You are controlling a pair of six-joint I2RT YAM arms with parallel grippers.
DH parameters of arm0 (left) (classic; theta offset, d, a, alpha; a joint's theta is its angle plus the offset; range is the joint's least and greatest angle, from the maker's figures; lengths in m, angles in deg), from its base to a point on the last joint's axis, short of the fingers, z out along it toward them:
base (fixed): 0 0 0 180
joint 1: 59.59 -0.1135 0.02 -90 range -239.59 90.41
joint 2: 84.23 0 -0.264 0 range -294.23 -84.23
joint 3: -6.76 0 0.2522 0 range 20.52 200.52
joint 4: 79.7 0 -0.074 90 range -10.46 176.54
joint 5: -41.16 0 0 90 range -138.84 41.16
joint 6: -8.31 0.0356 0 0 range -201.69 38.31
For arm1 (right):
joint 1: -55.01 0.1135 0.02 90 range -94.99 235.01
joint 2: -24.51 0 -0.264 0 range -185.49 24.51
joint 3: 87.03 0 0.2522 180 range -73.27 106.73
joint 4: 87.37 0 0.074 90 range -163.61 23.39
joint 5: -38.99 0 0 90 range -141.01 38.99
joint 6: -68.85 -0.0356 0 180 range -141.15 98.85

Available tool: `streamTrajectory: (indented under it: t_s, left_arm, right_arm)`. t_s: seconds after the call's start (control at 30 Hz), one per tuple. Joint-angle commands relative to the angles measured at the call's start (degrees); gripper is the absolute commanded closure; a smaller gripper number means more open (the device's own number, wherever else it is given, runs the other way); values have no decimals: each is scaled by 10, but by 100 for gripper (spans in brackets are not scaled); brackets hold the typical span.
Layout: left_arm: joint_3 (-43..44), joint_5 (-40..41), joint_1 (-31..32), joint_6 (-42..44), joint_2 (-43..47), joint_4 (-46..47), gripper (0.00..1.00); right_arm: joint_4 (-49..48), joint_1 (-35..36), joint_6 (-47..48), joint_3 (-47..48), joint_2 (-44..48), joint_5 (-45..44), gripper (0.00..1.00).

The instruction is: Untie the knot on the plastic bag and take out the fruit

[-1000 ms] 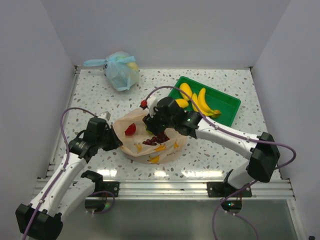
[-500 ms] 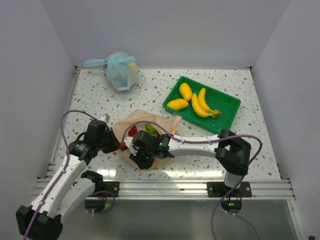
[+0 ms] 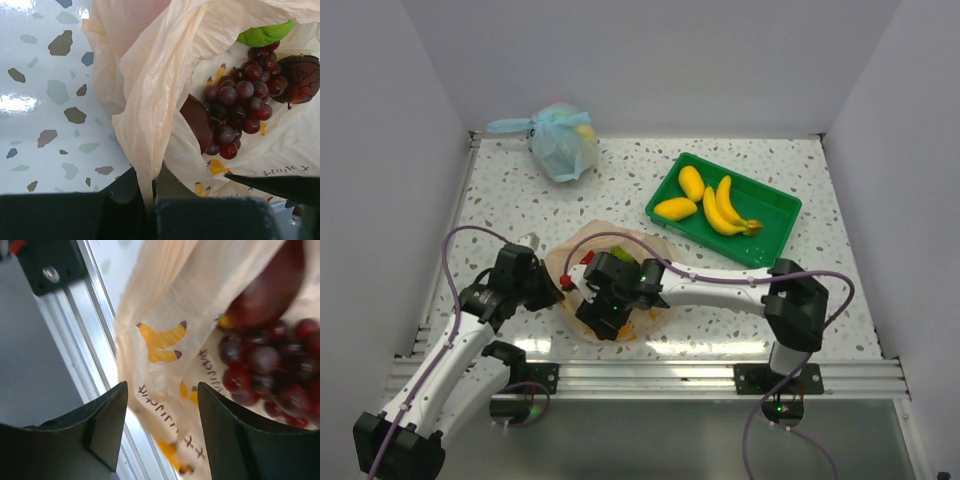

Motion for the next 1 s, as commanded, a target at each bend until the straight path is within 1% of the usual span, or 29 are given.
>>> streamTrajectory:
  t_s: [0.0, 0.03, 0.1, 0.2, 0.33, 0.47, 0.5, 0.53, 0.8, 0.83, 0.93, 0.97]
  left_arm:
    - [-3, -5, -3, -4, 0, 13, 100]
    - [-1, -4, -3, -2, -1, 13, 100]
    - [1, -3, -3, -1, -1, 13, 100]
    - [5, -2, -2, 3, -2, 11, 100]
    - [8, -3, -2, 6, 0, 9, 100]
    - [7, -2, -3, 8, 0, 7, 100]
    - [8, -2, -2, 7, 0, 6, 100]
    - [7, -3, -3, 7, 1, 7, 100]
    - [5, -4, -3, 8, 0, 7, 100]
    - [5, -5, -3, 8, -1, 9, 100]
    - [6, -5, -3, 8, 0, 8, 100]
    - [6, -3, -3, 9, 0, 8, 100]
  right_arm:
    - [10, -6, 12, 38, 74, -61, 38]
    - [10, -10, 12, 38, 77, -81, 38]
    - [11, -30, 14, 37, 77, -89, 38]
    - [8, -55, 20, 28, 69, -95, 39]
    - [-27, -78, 18, 7, 44, -92, 38]
    - [-22, -81, 27, 12, -2, -101, 34]
    - [-28, -81, 27, 7, -7, -102, 29]
    - [-35, -81, 25, 3, -12, -103, 27]
    - [-39, -85, 18, -2, -85, -101, 23]
    - [-41, -84, 19, -4, -87, -97, 24]
    - [-51, -84, 18, -8, -73, -94, 40]
    - [-53, -84, 20, -8, -67, -93, 59]
